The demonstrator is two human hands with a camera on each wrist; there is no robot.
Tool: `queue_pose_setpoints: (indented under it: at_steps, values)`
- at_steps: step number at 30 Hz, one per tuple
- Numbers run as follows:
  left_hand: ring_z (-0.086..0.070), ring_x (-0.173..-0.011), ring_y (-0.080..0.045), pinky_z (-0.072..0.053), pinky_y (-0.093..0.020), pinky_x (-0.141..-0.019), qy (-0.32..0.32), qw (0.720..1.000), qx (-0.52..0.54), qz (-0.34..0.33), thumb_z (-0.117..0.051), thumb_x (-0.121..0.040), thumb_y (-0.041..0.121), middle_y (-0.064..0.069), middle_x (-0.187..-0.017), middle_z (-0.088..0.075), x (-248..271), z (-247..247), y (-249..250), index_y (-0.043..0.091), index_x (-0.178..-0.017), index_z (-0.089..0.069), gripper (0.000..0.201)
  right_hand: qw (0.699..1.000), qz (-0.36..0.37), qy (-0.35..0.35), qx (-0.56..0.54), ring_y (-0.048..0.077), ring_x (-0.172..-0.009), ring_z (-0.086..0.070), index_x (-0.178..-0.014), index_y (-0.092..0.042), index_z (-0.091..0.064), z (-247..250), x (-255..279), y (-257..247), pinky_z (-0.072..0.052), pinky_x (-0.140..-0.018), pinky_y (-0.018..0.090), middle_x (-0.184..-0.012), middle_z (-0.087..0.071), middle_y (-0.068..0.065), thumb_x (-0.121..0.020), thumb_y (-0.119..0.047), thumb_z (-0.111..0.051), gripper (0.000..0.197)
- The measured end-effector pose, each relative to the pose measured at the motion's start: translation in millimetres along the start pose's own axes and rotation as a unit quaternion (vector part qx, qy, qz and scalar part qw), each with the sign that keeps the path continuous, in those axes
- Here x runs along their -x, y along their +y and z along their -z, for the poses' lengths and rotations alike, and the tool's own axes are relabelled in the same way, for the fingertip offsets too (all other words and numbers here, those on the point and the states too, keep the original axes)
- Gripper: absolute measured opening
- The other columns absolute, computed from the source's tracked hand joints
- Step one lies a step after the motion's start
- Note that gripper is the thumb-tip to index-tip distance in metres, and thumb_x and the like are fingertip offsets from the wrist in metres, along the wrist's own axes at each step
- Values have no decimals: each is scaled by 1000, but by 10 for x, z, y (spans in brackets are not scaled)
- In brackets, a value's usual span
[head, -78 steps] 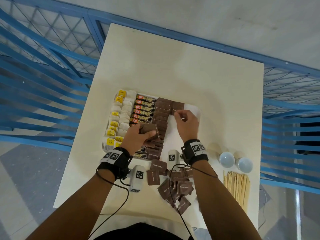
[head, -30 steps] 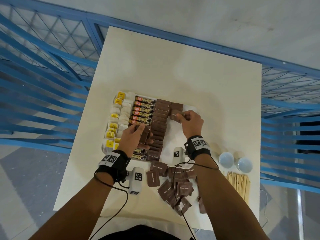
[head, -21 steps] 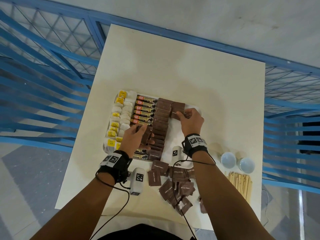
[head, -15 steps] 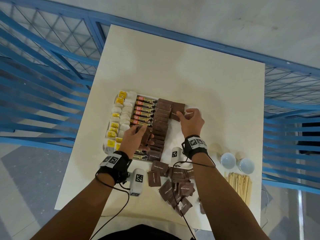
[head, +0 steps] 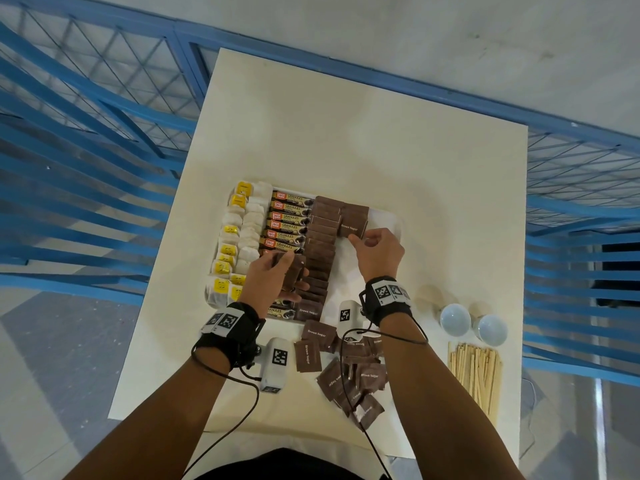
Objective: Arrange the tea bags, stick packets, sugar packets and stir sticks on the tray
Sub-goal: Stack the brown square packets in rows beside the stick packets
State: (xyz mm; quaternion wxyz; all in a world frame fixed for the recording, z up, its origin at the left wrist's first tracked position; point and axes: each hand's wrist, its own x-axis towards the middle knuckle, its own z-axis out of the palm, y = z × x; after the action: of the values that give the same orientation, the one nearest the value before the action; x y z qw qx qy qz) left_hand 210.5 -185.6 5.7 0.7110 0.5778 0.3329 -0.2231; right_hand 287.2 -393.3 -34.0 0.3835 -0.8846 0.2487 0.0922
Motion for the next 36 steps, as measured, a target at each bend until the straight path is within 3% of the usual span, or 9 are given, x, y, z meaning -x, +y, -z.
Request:
queue_pose_setpoints:
  at_steps: [6,9,13,15,19,23,27,32,36]
  values:
    - [-74,-80,-35,-62,-40,-60,-10,1000,11,-2,-55,-105,27,-22,-99,-75,-28,3,-11,4,-117,-64,28,1000,3,-2,-8,6,-77,-62,-98,-20,-67,14,8,-8,-33,-57,6,-84,-67,-6,-80,-41,-82,32]
    - [-72,-84,-34,-62,-42,-66,-53,998,21,-6,-53,-104,9,-21,-101,-72,-25,25,-19,6,-113,-65,15,1000,-2,2,-15,7,-78,-62,-100,-19,-66,22,29,-15,-32,-57,6,-85,-68,-4,-80,-42,-82,34]
    - [-74,-92,-32,-64,-40,-74,-104,994,-4,-24,-42,-100,-13,-20,-107,-72,-23,44,-33,3,-123,-60,33,999,18,34,-33,0,-76,-57,-103,-19,-65,71,118,-47,-35,-62,0,-87,-67,-4,-88,-35,-74,23]
    - [-74,-99,-34,-64,-41,-78,-112,993,-17,-31,-43,-101,-11,-21,-111,-72,-32,39,-44,1,-128,-58,33,997,52,16,-50,-3,-73,-59,-103,-22,-66,81,210,-103,-38,-64,4,-85,-67,-11,-91,-29,-70,14]
    - [-72,-106,-38,-59,-52,-93,-94,995,-32,-32,-60,-99,0,-20,-116,-73,-51,18,-50,4,-130,-61,31,977,155,-129,-67,-3,-86,-62,-104,-25,-69,49,397,-231,-46,-73,10,-93,-69,-14,-92,-29,-69,13]
    - [-75,-96,-37,-63,-48,-80,-87,995,-31,-37,-67,-95,2,-21,-110,-75,-15,-1,-4,0,-123,-63,28,952,216,-210,-56,1,-89,-63,-102,-27,-74,64,489,-342,-46,-75,10,-96,-71,-13,-88,-33,-74,15]
    - [-77,-84,-31,-65,-40,-67,-65,995,-54,-52,-75,-91,10,-18,-102,-77,22,-4,23,2,-117,-66,29,951,197,-220,-91,3,-81,-64,-93,-23,-78,75,492,-371,-46,-73,9,-89,-73,-12,-85,-22,-78,8]
    - [-77,-82,-38,-65,-47,-69,-23,999,-4,-31,-65,-99,24,-21,-99,-77,15,5,22,6,-115,-66,24,958,146,-201,-141,14,-78,-69,-93,-21,-73,52,477,-335,-60,-76,34,-85,-73,-4,-87,-18,-76,7]
    - [-76,-80,-38,-64,-46,-66,-9,1000,12,-17,-60,-103,26,-20,-96,-77,-2,-29,53,10,-117,-67,23,961,135,-194,-140,18,-81,-69,-95,-18,-70,42,492,-307,-61,-78,40,-87,-74,0,-89,-15,-73,7]
